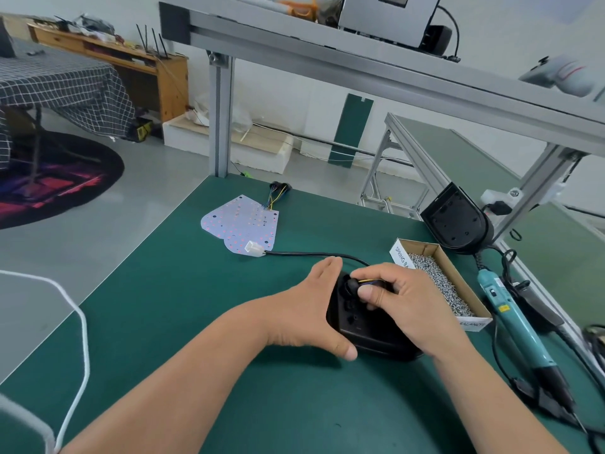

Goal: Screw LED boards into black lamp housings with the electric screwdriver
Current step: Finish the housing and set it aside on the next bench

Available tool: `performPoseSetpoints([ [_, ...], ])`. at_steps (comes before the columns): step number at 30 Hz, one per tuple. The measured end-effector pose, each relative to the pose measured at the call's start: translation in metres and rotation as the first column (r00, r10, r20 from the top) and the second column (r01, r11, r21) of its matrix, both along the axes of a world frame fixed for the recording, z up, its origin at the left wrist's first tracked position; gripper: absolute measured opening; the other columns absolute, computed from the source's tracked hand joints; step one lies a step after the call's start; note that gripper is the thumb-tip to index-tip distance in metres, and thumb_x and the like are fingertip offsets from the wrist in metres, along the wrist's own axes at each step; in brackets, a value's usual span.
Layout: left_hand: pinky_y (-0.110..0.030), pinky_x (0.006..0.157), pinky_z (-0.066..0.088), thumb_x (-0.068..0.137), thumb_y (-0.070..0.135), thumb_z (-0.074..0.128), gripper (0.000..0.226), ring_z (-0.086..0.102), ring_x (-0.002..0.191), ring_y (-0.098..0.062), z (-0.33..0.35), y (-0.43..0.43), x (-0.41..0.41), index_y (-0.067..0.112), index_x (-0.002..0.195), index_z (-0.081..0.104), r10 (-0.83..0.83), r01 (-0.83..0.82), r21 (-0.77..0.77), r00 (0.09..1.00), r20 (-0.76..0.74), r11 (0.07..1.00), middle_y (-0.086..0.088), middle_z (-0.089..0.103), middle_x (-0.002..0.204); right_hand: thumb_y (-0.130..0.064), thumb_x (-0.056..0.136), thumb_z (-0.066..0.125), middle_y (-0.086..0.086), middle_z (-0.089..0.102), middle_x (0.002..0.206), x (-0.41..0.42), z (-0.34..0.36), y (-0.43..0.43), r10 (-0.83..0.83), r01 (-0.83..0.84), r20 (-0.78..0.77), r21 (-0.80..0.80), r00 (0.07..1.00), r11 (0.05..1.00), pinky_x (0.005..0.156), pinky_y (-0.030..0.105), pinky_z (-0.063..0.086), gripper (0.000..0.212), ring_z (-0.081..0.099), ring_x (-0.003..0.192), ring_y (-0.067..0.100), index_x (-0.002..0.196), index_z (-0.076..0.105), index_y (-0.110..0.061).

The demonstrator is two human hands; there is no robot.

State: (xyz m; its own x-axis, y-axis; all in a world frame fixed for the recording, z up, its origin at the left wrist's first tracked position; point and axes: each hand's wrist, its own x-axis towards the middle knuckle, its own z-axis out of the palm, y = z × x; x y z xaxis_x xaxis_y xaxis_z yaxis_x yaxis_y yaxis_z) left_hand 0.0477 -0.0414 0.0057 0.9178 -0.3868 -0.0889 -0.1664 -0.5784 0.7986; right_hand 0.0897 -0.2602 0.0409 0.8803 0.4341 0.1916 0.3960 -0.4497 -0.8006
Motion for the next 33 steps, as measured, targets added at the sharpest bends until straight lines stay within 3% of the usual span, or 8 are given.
performPoseSetpoints([
  [2, -0.028, 0.116, 0.038, 0.07, 0.05, 0.091, 0.132, 0.034, 0.144, -0.007, 0.0, -0.002, 0.0, 0.038, 0.164, -0.001, 0.014, -0.014, 0.002, 0.999, 0.05, 1.0, 0.032, 0.013, 0.154, -0.006, 0.092, 0.078, -0.008, 0.073, 0.09, -0.001, -0.001, 0.005, 0.006, -0.006, 0.028, 0.007, 1.0, 1.0, 0.075, 0.014, 0.049, 0.031, 0.07, 0.07, 0.011, 0.105, 0.08, -0.034],
  [4, -0.023, 0.107, 0.042, 0.071, 0.047, 0.09, 0.129, 0.041, 0.132, -0.006, -0.001, -0.004, 0.001, 0.037, 0.164, 0.002, 0.023, -0.024, 0.002, 0.997, 0.076, 1.0, 0.031, 0.017, 0.147, -0.004, 0.091, 0.079, -0.01, 0.069, 0.088, -0.002, -0.002, 0.009, 0.014, -0.013, 0.064, -0.008, 0.998, 1.0, 0.076, 0.015, 0.049, 0.032, 0.069, 0.072, 0.01, 0.104, 0.081, -0.033],
  [12, -0.021, 0.1, 0.041, 0.067, 0.041, 0.091, 0.124, 0.043, 0.128, -0.008, -0.003, -0.003, 0.004, 0.031, 0.163, 0.013, 0.036, -0.034, -0.019, 0.995, 0.098, 0.999, 0.027, 0.022, 0.142, -0.005, 0.089, 0.082, -0.006, 0.067, 0.09, -0.005, 0.004, 0.019, 0.087, -0.046, 0.245, -0.168, 0.966, 0.985, 0.077, 0.015, 0.044, 0.029, 0.066, 0.09, 0.012, 0.108, 0.083, -0.026],
  [18, -0.022, 0.099, 0.044, 0.065, 0.039, 0.093, 0.115, 0.044, 0.122, -0.009, -0.002, -0.003, 0.007, 0.022, 0.156, 0.024, 0.068, -0.065, -0.043, 0.995, 0.07, 0.997, 0.022, 0.028, 0.134, -0.006, 0.091, 0.079, -0.001, 0.062, 0.089, -0.006, 0.002, 0.028, 0.09, -0.027, 0.26, -0.236, 0.961, 0.971, 0.078, 0.028, 0.046, 0.021, 0.062, 0.088, 0.012, 0.103, 0.081, -0.024],
  [24, -0.035, 0.105, 0.05, 0.062, 0.047, 0.091, 0.103, 0.048, 0.124, -0.013, 0.0, -0.003, 0.005, 0.026, 0.144, 0.031, 0.11, -0.108, -0.04, 0.992, 0.058, 0.993, 0.016, 0.035, 0.134, -0.01, 0.097, 0.074, -0.007, 0.061, 0.087, 0.0, 0.012, 0.021, 0.125, -0.068, 0.185, -0.289, 0.975, 0.955, 0.077, 0.021, 0.044, 0.024, 0.062, 0.087, 0.01, 0.109, 0.082, -0.029],
  [26, -0.035, 0.098, 0.052, 0.062, 0.047, 0.091, 0.093, 0.051, 0.117, -0.012, 0.0, -0.004, 0.005, 0.026, 0.133, 0.035, 0.114, -0.112, -0.034, 0.991, 0.066, 0.993, 0.018, 0.036, 0.127, -0.011, 0.098, 0.072, -0.006, 0.061, 0.088, 0.001, 0.016, 0.023, 0.145, -0.077, 0.182, -0.333, 0.972, 0.94, 0.078, 0.025, 0.046, 0.022, 0.061, 0.086, 0.01, 0.108, 0.082, -0.028],
  [29, -0.027, 0.075, 0.047, 0.061, 0.043, 0.092, 0.076, 0.049, 0.095, -0.002, 0.0, -0.004, 0.006, 0.028, 0.11, 0.036, 0.123, -0.12, -0.04, 0.989, 0.083, 0.992, 0.024, 0.035, 0.109, -0.015, 0.1, 0.068, -0.005, 0.057, 0.09, 0.001, 0.019, 0.03, 0.181, -0.073, 0.196, -0.457, 0.964, 0.886, 0.076, 0.029, 0.045, 0.016, 0.057, 0.084, 0.009, 0.101, 0.079, -0.026],
  [33, -0.029, 0.078, 0.049, 0.063, 0.039, 0.093, 0.075, 0.049, 0.095, -0.006, 0.001, -0.005, 0.006, 0.027, 0.113, 0.038, 0.123, -0.12, -0.047, 0.99, 0.068, 0.992, 0.019, 0.036, 0.111, -0.012, 0.102, 0.062, -0.004, 0.053, 0.089, -0.006, 0.015, 0.032, 0.191, -0.059, 0.246, -0.46, 0.95, 0.886, 0.069, 0.02, 0.04, 0.017, 0.056, 0.085, 0.01, 0.1, 0.076, -0.022],
])
